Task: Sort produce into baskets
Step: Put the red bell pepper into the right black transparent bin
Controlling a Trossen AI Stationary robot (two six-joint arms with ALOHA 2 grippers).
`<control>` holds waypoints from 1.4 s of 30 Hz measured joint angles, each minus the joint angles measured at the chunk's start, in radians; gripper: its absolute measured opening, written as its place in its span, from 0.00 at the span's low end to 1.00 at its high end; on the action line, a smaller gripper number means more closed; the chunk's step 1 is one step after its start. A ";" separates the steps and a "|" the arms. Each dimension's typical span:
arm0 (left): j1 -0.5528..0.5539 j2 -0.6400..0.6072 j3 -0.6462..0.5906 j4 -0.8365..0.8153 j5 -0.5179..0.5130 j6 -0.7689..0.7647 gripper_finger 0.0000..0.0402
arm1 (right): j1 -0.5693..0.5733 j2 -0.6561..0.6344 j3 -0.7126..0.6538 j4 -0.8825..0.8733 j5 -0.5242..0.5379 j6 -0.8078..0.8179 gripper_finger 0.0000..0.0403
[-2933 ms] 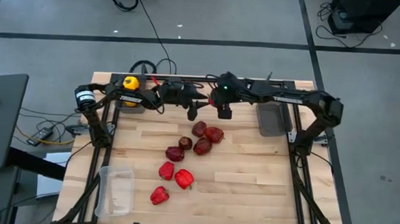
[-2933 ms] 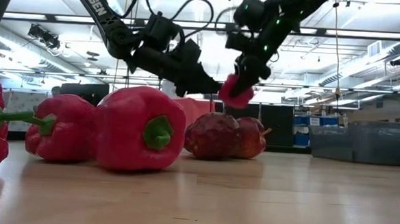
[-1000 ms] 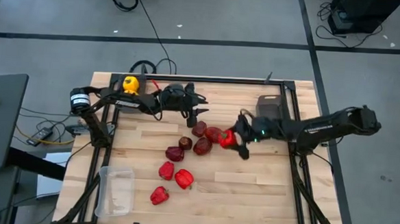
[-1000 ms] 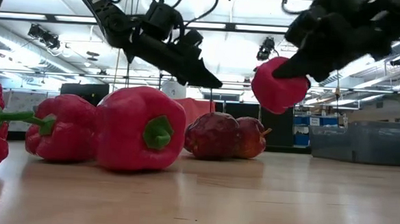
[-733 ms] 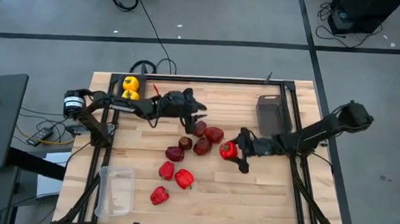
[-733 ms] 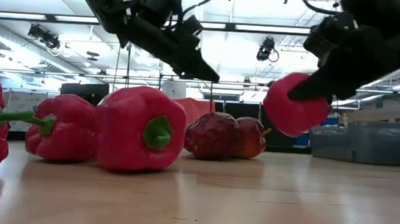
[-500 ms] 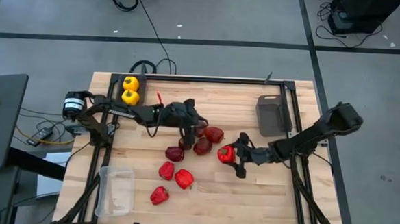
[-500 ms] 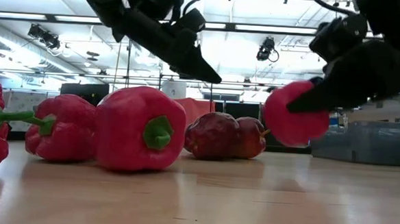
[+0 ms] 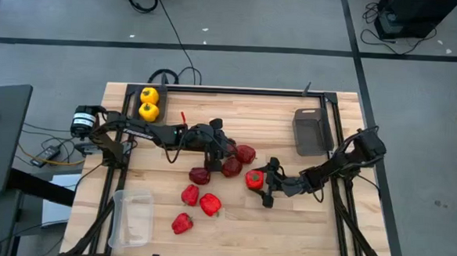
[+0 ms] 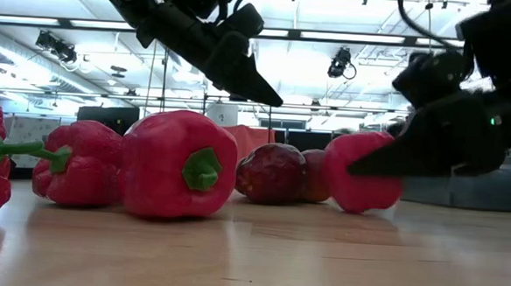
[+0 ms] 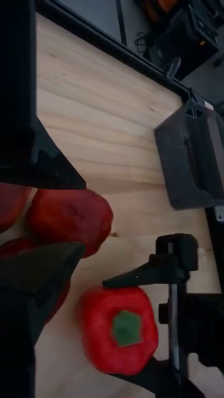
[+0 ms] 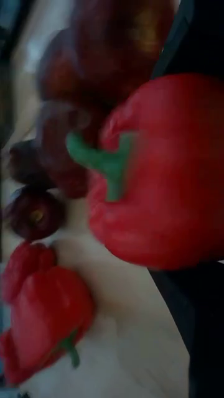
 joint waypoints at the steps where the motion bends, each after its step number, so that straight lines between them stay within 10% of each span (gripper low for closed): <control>1: 0.000 0.000 0.000 -0.004 -0.009 -0.003 0.38 | -0.004 0.014 -0.002 -0.007 -0.004 0.030 0.91; 18: 0.000 0.001 0.000 -0.023 -0.034 -0.017 0.38 | -0.003 -0.055 -0.004 -0.041 -0.103 0.018 0.93; 42: 0.000 0.001 0.000 -0.031 -0.072 -0.049 0.38 | -0.016 -0.563 -0.004 -0.874 -0.231 0.340 0.94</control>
